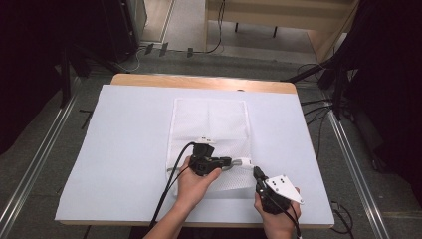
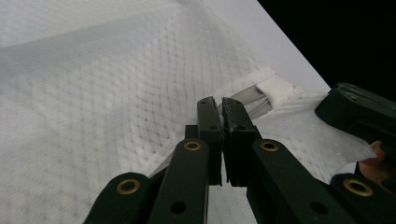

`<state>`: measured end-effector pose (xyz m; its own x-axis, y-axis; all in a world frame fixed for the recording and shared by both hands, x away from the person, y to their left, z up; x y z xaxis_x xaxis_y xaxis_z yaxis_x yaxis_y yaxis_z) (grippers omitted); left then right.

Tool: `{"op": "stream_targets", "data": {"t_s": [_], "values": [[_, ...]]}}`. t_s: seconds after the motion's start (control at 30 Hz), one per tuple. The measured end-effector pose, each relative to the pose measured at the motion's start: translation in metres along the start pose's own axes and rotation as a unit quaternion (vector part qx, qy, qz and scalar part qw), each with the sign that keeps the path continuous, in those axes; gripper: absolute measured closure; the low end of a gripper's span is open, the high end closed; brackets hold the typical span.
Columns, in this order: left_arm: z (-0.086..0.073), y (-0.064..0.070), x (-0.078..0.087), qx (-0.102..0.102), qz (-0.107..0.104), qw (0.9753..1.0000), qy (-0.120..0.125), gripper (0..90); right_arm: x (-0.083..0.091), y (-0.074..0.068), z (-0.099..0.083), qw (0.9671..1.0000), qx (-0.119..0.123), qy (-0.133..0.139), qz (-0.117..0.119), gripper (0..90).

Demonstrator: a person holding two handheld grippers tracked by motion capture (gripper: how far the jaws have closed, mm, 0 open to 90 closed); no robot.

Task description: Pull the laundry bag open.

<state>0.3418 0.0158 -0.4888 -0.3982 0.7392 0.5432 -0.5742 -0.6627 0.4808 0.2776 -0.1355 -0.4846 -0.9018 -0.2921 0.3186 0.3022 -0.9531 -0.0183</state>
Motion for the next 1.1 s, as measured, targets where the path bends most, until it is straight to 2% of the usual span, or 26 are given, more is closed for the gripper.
{"op": "stream_targets", "data": {"t_s": [0.03,0.13,0.23,0.3,0.4,0.47,0.5,0.53,0.8,1.1], "values": [[0.000,0.000,0.000,0.000,0.000,1.0000,0.000,88.6,0.000,0.000,0.000,1.0000,0.000,0.001,0.002,90.0],[-0.004,-0.011,0.011,0.002,0.014,0.9999,0.002,88.6,0.000,-0.001,0.000,1.0000,0.000,-0.001,0.003,90.0],[-0.006,-0.019,0.016,0.012,0.021,0.9997,0.007,88.6,0.000,0.000,0.000,1.0000,0.002,-0.002,0.002,90.0],[-0.010,-0.031,0.026,0.022,0.031,0.9992,0.009,88.6,0.001,0.001,0.000,1.0000,0.002,-0.002,0.003,90.0],[-0.012,-0.037,0.033,0.025,0.037,0.9990,0.011,88.6,0.001,-0.001,0.000,1.0000,0.001,-0.006,0.005,90.0],[-0.015,-0.047,0.043,0.031,0.046,0.9983,0.016,88.6,0.001,-0.001,0.000,1.0000,0.003,-0.006,0.005,90.0],[-0.015,-0.047,0.043,0.031,0.046,0.9983,0.016,88.6,0.001,-0.001,0.000,0.9999,0.004,-0.007,0.006,90.0],[-0.016,-0.055,0.051,0.033,0.061,0.9974,0.020,88.5,0.000,-0.001,0.000,1.0000,0.004,-0.008,0.004,90.0],[-0.026,-0.090,0.085,0.057,0.090,0.9937,0.035,88.5,0.001,0.006,0.000,1.0000,0.000,-0.009,-0.001,90.0],[-0.030,-0.106,0.107,0.074,0.098,0.9909,0.054,88.5,0.001,0.004,0.000,0.9999,0.000,-0.010,0.003,90.0]]}}
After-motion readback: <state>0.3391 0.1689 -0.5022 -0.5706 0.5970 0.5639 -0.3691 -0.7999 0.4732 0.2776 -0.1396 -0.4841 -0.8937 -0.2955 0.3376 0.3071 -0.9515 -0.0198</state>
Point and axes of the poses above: each handheld gripper's, and its own axes: x roughly backward along the jaws, z roughly out of its top, y roughly to its right, the point moved 7 cm from there along -x, roughly forward along the jaws, and after that the axes turned 4 degrees about y, right-handed, at the moved point
